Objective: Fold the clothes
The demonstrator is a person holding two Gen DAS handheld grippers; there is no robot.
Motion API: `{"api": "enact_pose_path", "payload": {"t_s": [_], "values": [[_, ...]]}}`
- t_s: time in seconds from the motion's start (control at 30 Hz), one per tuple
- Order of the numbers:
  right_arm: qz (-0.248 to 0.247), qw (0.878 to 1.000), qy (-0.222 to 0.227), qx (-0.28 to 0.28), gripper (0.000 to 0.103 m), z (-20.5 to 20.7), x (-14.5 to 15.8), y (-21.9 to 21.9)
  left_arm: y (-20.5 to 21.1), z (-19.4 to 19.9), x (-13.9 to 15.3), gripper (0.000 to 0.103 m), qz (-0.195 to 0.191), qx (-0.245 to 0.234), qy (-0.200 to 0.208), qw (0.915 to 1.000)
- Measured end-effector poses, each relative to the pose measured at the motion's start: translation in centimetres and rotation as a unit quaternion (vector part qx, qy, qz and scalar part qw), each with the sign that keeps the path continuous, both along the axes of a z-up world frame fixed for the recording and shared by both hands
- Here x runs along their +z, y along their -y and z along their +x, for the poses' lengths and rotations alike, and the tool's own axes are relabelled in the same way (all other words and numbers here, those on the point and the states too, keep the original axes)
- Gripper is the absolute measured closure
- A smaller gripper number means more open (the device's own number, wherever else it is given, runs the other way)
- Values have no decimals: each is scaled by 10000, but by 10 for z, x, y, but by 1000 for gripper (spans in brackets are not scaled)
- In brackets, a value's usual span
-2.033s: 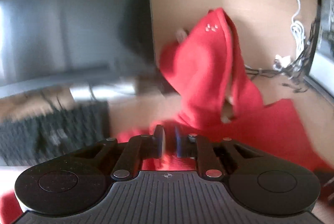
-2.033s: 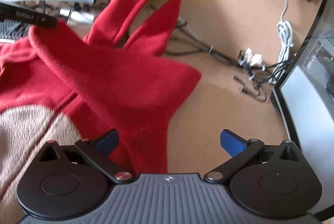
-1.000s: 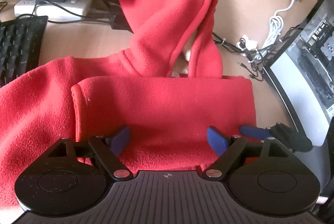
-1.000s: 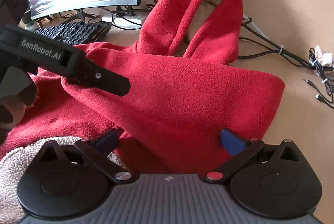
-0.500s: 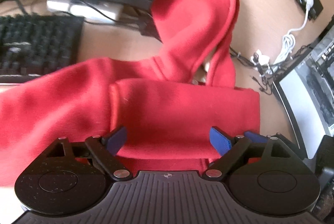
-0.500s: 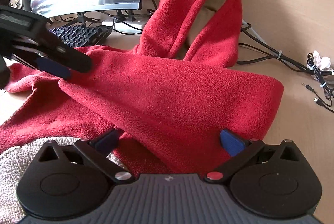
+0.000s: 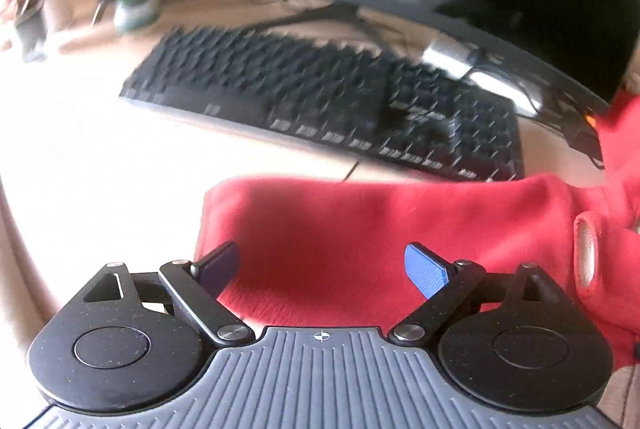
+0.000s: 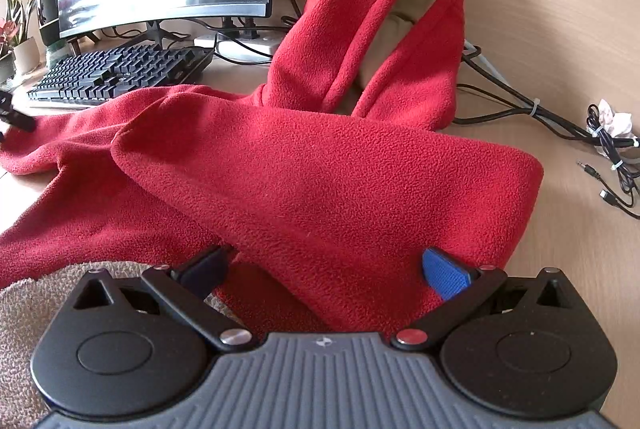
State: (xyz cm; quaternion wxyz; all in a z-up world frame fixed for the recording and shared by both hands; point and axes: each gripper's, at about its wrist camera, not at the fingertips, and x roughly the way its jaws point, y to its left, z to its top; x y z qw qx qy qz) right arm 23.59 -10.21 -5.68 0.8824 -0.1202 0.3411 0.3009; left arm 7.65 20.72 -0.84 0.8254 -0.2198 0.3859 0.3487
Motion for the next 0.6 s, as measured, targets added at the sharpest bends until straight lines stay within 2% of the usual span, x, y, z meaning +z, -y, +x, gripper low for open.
{"api": "enact_pose_path", "payload": {"t_s": [0.13, 0.27, 0.4, 0.6], "values": [[-4, 10000, 0, 18, 0, 0, 0, 1, 10, -7, 2, 16, -669, -343, 281, 9968], [-14, 10000, 5, 22, 0, 0, 0, 1, 22, 1, -7, 18, -1114, -562, 232, 9919], [-23, 10000, 17, 22, 0, -1, 0, 1, 24, 12, -19, 18, -1261, -431, 154, 9910], [-20, 10000, 17, 26, 0, -1, 0, 1, 21, 33, -24, 17, -920, -308, 260, 9949]]}}
